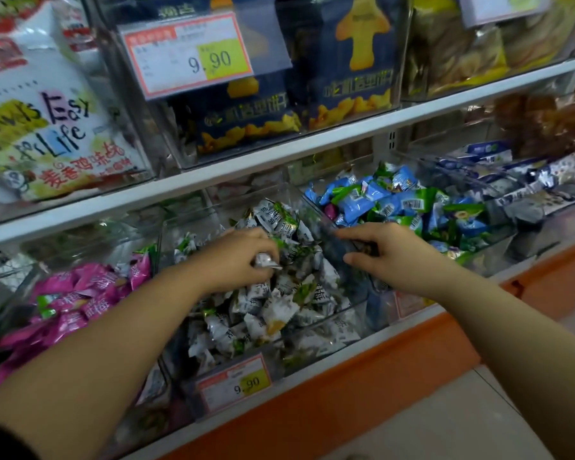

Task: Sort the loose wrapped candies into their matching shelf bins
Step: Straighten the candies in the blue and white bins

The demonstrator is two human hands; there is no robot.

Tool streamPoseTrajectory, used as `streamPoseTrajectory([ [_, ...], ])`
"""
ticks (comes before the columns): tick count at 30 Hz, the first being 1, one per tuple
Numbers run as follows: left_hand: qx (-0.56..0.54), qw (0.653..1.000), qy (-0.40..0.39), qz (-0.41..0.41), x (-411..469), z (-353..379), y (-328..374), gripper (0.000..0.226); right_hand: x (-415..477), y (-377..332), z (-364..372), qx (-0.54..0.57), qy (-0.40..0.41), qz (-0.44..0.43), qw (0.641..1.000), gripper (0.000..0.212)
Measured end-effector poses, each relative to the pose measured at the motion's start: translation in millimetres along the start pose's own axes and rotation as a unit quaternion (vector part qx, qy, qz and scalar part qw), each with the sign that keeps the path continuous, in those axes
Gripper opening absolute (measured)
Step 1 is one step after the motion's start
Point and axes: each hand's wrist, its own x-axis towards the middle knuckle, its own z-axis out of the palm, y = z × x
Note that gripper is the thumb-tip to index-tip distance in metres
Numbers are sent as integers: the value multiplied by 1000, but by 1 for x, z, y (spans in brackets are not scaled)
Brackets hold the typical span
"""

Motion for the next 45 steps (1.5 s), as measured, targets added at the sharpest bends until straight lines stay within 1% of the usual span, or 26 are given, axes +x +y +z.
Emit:
streamPoseTrajectory([
  [3,-65,998,1,-17,-5,-3,-9,13,1,-1,0,5,-10,15,1000,42],
  [6,-81,996,19,-37,-7,-4,-16,15,1,-3,-1,-2,-9,6,1000,43],
  [8,-90,994,30,-63,-11,-6,-20,18,0,-4,0,-7,-9,0,1000,44],
  [11,-104,991,20,-88,-19,-9,-25,25,-1,-4,-1,-4,-14,6,1000,43],
  [14,-121,990,19,-75,-28,-16,-12,32,1,-4,-1,-18,-12,8,1000,42],
  [16,-107,994,6,-24,-30,-20,12,42,1,-6,-1,-26,-10,8,1000,43],
  [17,-90,996,-15,6,-29,-18,27,46,2,-7,-1,-26,-11,7,1000,43],
  [19,-39,995,-81,50,-23,-7,54,50,2,-7,-1,-26,-11,6,1000,43],
  [21,-2,988,-145,52,-18,3,62,49,1,-7,-2,-25,-5,5,1000,43],
  [23,38,982,-185,28,-16,5,53,48,-1,-7,-2,-16,-4,4,1000,43],
  [25,77,977,-201,16,-18,2,43,46,-3,-6,-2,-1,-3,4,1000,43],
  [29,105,973,-204,17,-26,-1,35,45,-2,-2,-2,19,-11,0,1000,42],
  [33,90,980,-177,10,-32,-6,27,43,-1,0,-1,28,-14,-1,1000,43],
  [36,98,974,-206,-4,-35,-15,24,44,0,-2,-1,4,-12,-2,1000,42],
  [38,75,968,-239,-17,-35,-22,24,45,2,-4,-1,-11,-9,-7,1000,43],
  [41,-11,962,-270,-32,-35,-34,24,47,4,-8,-1,-27,5,-11,1000,44],
  [43,-64,960,-267,-55,-34,-41,22,48,5,-11,-1,-29,8,-9,999,44],
  [45,-130,960,-231,-87,-30,-47,22,46,6,-13,-2,-35,11,-8,999,43],
])
